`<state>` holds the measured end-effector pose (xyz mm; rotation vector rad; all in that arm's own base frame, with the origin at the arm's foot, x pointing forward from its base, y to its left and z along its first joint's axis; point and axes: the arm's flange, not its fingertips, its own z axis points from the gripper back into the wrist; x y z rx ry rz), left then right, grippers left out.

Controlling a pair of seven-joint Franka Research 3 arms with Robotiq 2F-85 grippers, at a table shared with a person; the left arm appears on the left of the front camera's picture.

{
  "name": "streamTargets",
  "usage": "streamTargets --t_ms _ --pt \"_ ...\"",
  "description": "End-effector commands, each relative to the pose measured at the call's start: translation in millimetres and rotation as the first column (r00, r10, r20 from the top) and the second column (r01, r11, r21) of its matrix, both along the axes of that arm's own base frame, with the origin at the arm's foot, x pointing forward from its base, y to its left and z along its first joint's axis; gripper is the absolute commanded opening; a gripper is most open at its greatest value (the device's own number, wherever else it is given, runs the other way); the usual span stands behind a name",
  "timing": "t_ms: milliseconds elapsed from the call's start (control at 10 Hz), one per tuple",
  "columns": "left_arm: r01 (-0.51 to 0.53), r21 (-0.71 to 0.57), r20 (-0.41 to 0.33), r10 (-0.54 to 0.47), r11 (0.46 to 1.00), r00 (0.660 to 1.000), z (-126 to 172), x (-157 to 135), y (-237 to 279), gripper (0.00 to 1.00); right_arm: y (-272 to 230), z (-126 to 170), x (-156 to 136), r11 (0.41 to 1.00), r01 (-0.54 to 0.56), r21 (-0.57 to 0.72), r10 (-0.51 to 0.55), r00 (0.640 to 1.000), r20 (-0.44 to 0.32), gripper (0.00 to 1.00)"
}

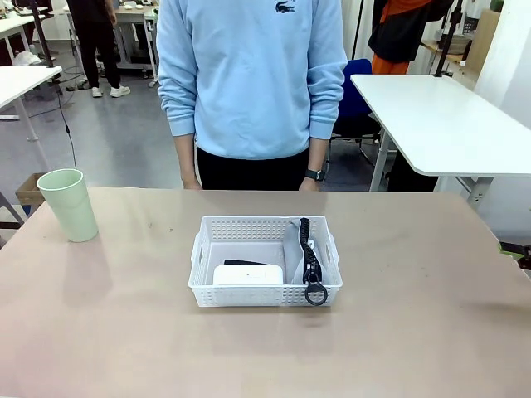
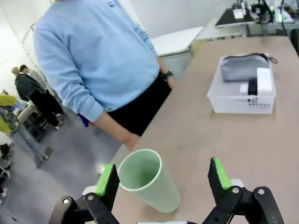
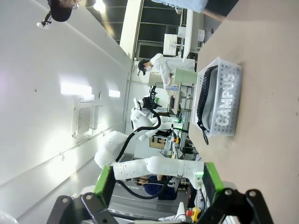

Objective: Efficiently arrange items inside the basket to fit them all.
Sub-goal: Pick up the Reusable plastic cup and place it inside the Organizing basket.

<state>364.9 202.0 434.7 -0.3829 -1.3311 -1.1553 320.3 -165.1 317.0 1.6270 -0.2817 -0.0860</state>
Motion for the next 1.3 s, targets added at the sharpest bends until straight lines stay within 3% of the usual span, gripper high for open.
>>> streamTargets --t_ms 0,400,700,800,900,1100,1200 --pt "0.065 0.037 -0.003 -0.064 0.997 0.998 -18.0 12.2 6.1 1.0 0.9 4.2 -2.6 1.0 0.0 0.007 0.0 1.0 0.006 1.0" --pt "-0.006 0.075 -0.123 0.015 0.997 0.992 -66.2 43.9 30.4 1.0 0.9 4.2 -2.6 1.0 0.0 0.007 0.0 1.0 0.006 1.0" --pt "0.025 0.04 -0.209 -0.016 0.999 0.978 -86.5 64.6 34.1 1.0 0.9 4.2 -2.6 1.0 0.0 0.007 0.0 1.0 0.006 1.0" --pt "-0.09 0.024 -0.255 0.093 0.996 0.962 -88.4 74.3 32.9 1.0 0.9 4.2 -2.6 1.0 0.0 0.007 0.0 1.0 0.006 1.0" --pt "-0.002 0.058 -0.172 0.012 0.998 0.985 -87.3 55.6 33.9 1.0 0.9 4.2 -2.6 1.0 0.0 0.007 0.0 1.0 0.006 1.0" --pt "-0.002 0.058 -0.172 0.012 0.998 0.985 -87.3 55.6 33.9 1.0 0.9 4.2 -2.6 1.0 0.0 0.007 0.0 1.0 0.006 1.0" --pt "-0.018 0.051 -0.206 0.028 0.999 0.978 -93.6 63.7 34.3 1.0 0.9 4.2 -2.6 1.0 0.0 0.007 0.0 1.0 0.006 1.0"
